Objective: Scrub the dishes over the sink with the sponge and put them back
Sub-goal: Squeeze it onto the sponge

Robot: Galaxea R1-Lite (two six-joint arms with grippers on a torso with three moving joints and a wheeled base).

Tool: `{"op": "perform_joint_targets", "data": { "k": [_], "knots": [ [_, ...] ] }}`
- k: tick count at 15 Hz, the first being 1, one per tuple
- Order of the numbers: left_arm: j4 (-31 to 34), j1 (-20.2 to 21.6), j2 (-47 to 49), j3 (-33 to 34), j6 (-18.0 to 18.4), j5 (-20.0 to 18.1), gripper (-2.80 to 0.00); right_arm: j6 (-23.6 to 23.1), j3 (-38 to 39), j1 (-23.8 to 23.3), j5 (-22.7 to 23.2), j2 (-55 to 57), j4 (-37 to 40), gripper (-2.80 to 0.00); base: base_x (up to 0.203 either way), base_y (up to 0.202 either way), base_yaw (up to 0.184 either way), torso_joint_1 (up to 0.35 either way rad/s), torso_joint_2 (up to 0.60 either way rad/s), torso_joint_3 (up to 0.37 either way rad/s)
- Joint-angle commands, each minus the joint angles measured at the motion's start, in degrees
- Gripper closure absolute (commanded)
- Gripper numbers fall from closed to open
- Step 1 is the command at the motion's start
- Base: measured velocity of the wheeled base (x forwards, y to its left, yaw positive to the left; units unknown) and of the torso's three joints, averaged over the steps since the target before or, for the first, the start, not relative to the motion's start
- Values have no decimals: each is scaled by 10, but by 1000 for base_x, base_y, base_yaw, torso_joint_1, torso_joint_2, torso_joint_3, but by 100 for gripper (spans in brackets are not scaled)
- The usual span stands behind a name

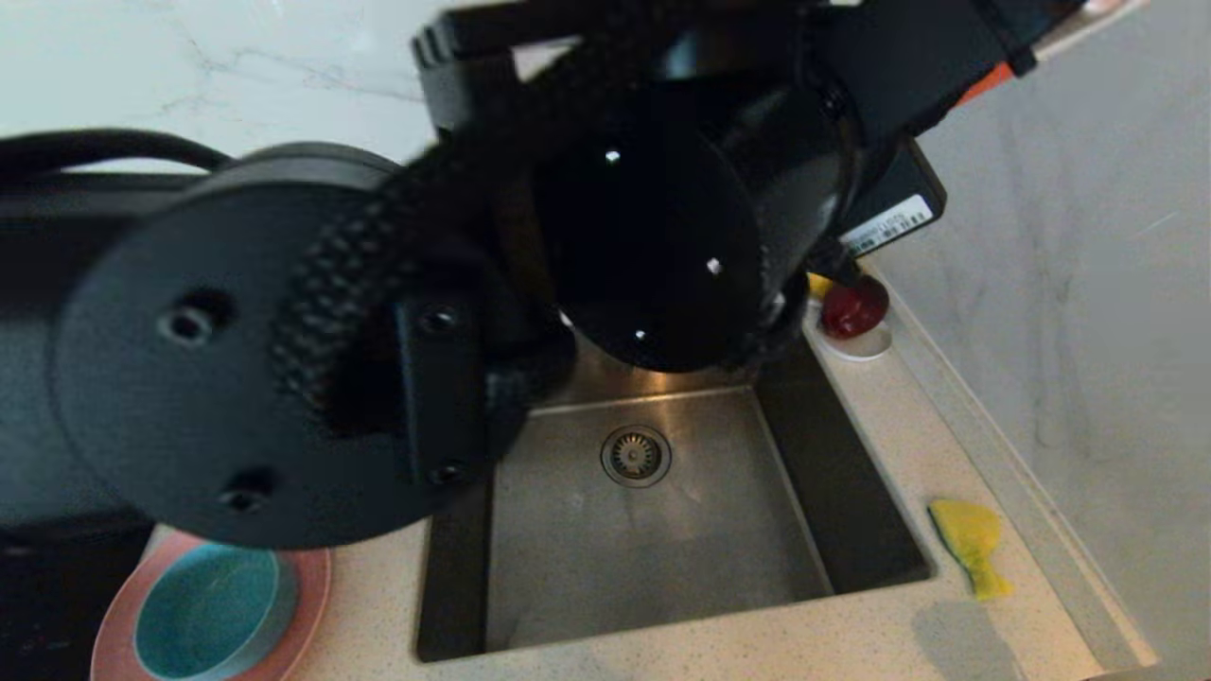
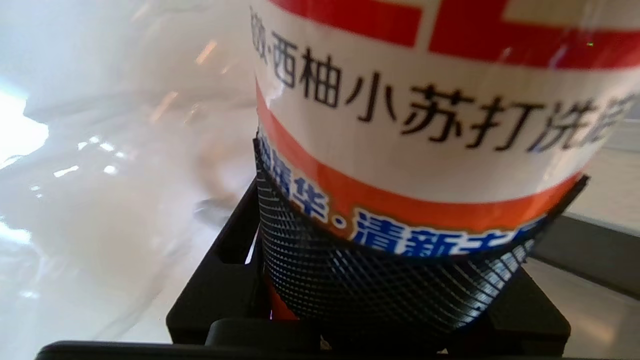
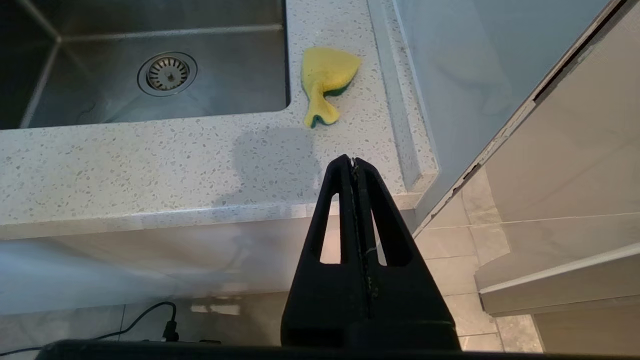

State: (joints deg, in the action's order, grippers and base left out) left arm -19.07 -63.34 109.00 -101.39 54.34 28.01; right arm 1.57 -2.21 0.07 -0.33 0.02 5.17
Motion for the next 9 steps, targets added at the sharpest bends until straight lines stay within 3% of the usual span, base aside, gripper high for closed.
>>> {"op": "perform_joint_targets", "data": {
  "k": [1, 9],
  "knots": [
    [-8, -15, 39, -6, 2, 14, 0, 0, 0, 0, 0, 0, 0, 0, 0, 0, 0, 0, 0, 0],
    [-23, -34, 105, 17, 3, 47, 0, 0, 0, 0, 0, 0, 0, 0, 0, 0, 0, 0, 0, 0]
  ]
}}
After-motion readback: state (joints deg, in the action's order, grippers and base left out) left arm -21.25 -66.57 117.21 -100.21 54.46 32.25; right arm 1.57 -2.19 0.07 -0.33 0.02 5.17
